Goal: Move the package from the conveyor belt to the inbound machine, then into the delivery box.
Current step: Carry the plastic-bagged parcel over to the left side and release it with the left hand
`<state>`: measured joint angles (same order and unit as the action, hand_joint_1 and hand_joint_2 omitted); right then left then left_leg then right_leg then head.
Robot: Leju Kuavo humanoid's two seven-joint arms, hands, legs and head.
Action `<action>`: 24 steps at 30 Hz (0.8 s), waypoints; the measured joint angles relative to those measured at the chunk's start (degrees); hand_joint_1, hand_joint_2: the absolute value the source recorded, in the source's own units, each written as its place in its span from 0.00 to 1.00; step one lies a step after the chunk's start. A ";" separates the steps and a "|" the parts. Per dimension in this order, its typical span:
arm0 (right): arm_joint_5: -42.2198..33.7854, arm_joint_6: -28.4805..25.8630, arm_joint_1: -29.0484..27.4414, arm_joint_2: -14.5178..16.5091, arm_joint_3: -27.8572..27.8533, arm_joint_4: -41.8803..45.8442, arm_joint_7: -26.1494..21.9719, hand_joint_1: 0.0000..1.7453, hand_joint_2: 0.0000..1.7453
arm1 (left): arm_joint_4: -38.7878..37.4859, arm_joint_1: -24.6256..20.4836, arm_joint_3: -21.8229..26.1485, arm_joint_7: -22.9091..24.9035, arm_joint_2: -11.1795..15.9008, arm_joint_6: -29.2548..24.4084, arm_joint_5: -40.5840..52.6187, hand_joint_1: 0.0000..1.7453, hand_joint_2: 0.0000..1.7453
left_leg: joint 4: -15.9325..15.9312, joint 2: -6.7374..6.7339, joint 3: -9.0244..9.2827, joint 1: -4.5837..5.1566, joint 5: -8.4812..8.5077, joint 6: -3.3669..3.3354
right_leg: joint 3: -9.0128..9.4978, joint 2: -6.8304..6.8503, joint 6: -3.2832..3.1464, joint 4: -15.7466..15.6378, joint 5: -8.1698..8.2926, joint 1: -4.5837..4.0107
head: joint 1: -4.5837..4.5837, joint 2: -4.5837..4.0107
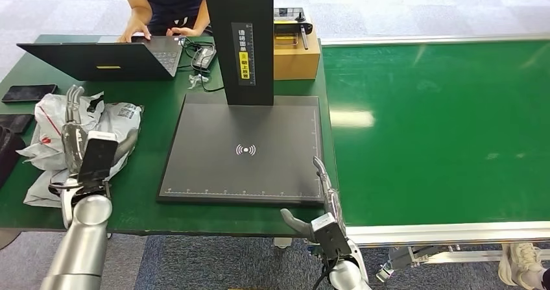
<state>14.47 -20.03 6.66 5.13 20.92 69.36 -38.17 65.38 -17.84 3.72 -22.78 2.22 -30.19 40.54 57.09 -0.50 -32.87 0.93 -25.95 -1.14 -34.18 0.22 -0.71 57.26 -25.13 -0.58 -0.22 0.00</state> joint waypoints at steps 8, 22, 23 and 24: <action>-0.27 0.98 0.81 -0.16 0.04 0.02 0.29 0.00 1.00 | 12.94 7.58 -10.46 1.11 -0.15 -0.08 -0.31 0.00 1.00 | 0.00 -0.01 0.04 -0.01 0.01 0.01 | 0.02 0.00 -0.01 0.00 0.01 -0.02 | 0.00 0.00; -2.61 2.22 3.58 -1.12 0.58 -0.05 0.52 0.00 1.00 | 16.16 12.53 -16.14 -4.01 -1.22 16.24 -9.81 0.00 1.00 | -0.02 0.00 0.05 0.00 0.01 0.01 | 0.02 0.00 0.00 0.01 0.01 -0.01 | 0.00 0.00; -2.80 2.37 3.79 -1.20 0.58 -0.04 0.55 0.00 1.00 | 15.66 12.53 -16.24 -4.58 -1.41 17.05 -10.35 0.00 1.00 | -0.02 0.00 0.05 0.00 0.01 0.01 | 0.03 0.00 0.00 0.01 0.01 -0.01 | 0.00 0.00; -2.98 2.42 3.95 -1.27 0.58 -0.02 0.59 0.00 1.00 | 15.14 12.53 -16.30 -5.05 -1.61 17.68 -10.78 0.00 1.00 | -0.02 0.00 0.05 0.00 0.01 0.01 | 0.03 0.00 0.00 0.01 0.01 0.00 | 0.00 0.00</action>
<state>11.49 -17.61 10.61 3.86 21.51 69.34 -37.58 80.52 -5.31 -12.58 -27.83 0.61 -12.52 29.76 57.07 -0.51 -32.82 0.93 -25.94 -1.13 -34.16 0.22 -0.71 57.27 -25.12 -0.58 -0.22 0.00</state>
